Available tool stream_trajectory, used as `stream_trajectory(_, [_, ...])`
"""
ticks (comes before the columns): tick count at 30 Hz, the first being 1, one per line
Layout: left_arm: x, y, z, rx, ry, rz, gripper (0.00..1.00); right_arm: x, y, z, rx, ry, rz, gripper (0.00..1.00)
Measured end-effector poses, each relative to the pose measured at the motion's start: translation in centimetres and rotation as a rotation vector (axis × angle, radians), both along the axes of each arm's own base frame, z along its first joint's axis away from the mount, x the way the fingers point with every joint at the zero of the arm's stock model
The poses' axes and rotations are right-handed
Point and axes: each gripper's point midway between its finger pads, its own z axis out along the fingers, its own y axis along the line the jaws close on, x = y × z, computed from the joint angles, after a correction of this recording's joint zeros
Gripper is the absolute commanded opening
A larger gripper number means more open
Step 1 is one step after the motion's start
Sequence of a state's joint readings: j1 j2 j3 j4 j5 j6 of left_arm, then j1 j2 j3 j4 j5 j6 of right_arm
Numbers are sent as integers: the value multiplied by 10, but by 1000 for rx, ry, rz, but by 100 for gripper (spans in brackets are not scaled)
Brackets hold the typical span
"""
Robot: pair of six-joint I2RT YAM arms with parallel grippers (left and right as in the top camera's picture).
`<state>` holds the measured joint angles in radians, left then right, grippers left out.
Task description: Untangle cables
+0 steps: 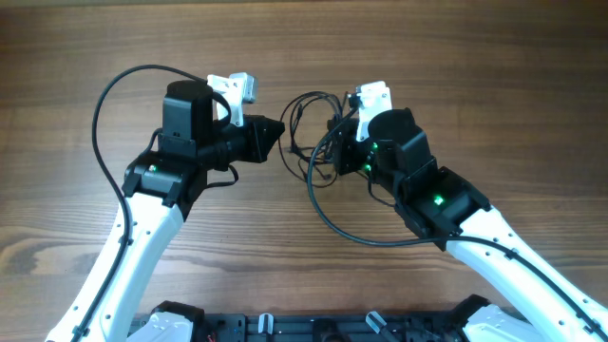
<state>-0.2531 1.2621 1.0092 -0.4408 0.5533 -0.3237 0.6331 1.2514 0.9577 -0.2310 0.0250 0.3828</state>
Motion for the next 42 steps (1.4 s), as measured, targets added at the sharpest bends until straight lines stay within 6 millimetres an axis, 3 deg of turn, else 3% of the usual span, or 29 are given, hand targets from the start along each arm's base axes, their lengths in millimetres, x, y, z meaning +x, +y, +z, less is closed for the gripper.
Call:
stream_trajectory(15, [10,-1,10,24,-108,-25,4,-25,43,22,166,12,257,4])
stream_trajectory(22, [30,-2,11,39,-177,-11,4,-40,56,25,219,46,355,4])
stream_trajectory(23, [34,-1,14,41,-198,2,4,-41,56,24,220,54,356,9])
stream_trajectory(24, [38,1,17,43,-213,22,4,-41,55,23,219,63,354,28])
stream_trajectory(25, [41,2,19,44,-223,35,4,-42,54,19,209,79,346,34])
stream_trajectory(26, [44,3,22,42,-233,55,4,-44,49,9,188,122,327,36])
stream_trajectory(29, [59,16,33,48,-274,167,4,-48,23,-30,56,247,204,64])
stream_trajectory(31, [60,27,48,42,-305,231,4,-39,-6,-48,-46,271,46,66])
stream_trajectory(34, [45,45,85,20,-382,299,4,-26,-38,-56,-135,253,-145,67])
stream_trajectory(35, [36,53,96,19,-402,323,4,-23,-44,-55,-142,241,-183,74])
stream_trajectory(37, [24,60,101,32,-394,345,4,-18,-39,-50,-119,218,-173,86])
stream_trajectory(39, [14,65,79,75,-300,351,4,-17,-12,-44,-80,179,-19,93])
stream_trajectory(42, [4,68,39,141,-144,343,4,-33,17,-73,-124,240,215,94])
